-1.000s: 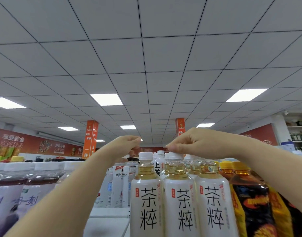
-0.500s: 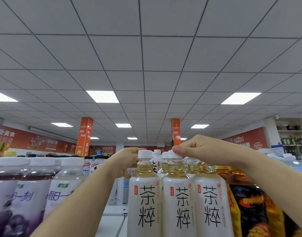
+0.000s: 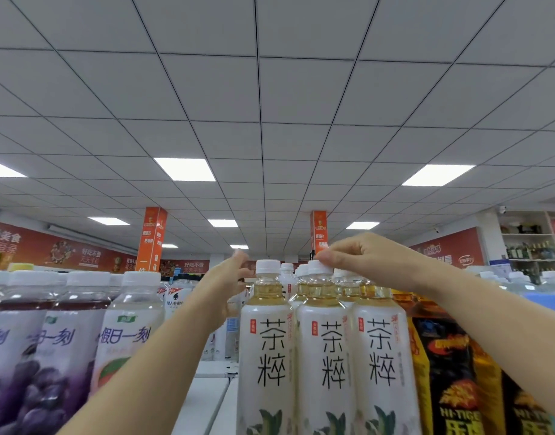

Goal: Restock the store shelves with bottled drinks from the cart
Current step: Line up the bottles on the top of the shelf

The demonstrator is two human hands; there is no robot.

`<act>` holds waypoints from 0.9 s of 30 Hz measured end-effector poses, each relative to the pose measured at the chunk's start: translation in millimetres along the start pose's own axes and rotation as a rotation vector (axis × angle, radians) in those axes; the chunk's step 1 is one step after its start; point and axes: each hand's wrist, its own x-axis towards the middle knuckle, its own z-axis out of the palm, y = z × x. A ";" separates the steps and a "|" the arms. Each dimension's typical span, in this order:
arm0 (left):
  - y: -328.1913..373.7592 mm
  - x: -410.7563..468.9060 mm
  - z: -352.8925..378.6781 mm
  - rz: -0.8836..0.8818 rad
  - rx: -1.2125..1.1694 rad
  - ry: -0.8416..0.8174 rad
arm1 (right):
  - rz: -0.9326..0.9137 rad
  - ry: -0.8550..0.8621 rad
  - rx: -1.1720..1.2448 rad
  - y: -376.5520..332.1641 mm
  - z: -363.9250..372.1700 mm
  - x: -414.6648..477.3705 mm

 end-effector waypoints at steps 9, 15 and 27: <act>-44.8 -115.9 22.4 0.092 -0.038 -0.085 | -0.060 0.375 -0.493 -6.2 66.4 -73.7; -52.7 -124.4 30.8 0.178 -0.094 -0.117 | -0.019 0.459 -0.613 8.8 119.4 -91.1; -49.2 -126.6 31.8 0.180 -0.091 -0.062 | -0.017 0.505 -0.787 19.4 128.6 -82.2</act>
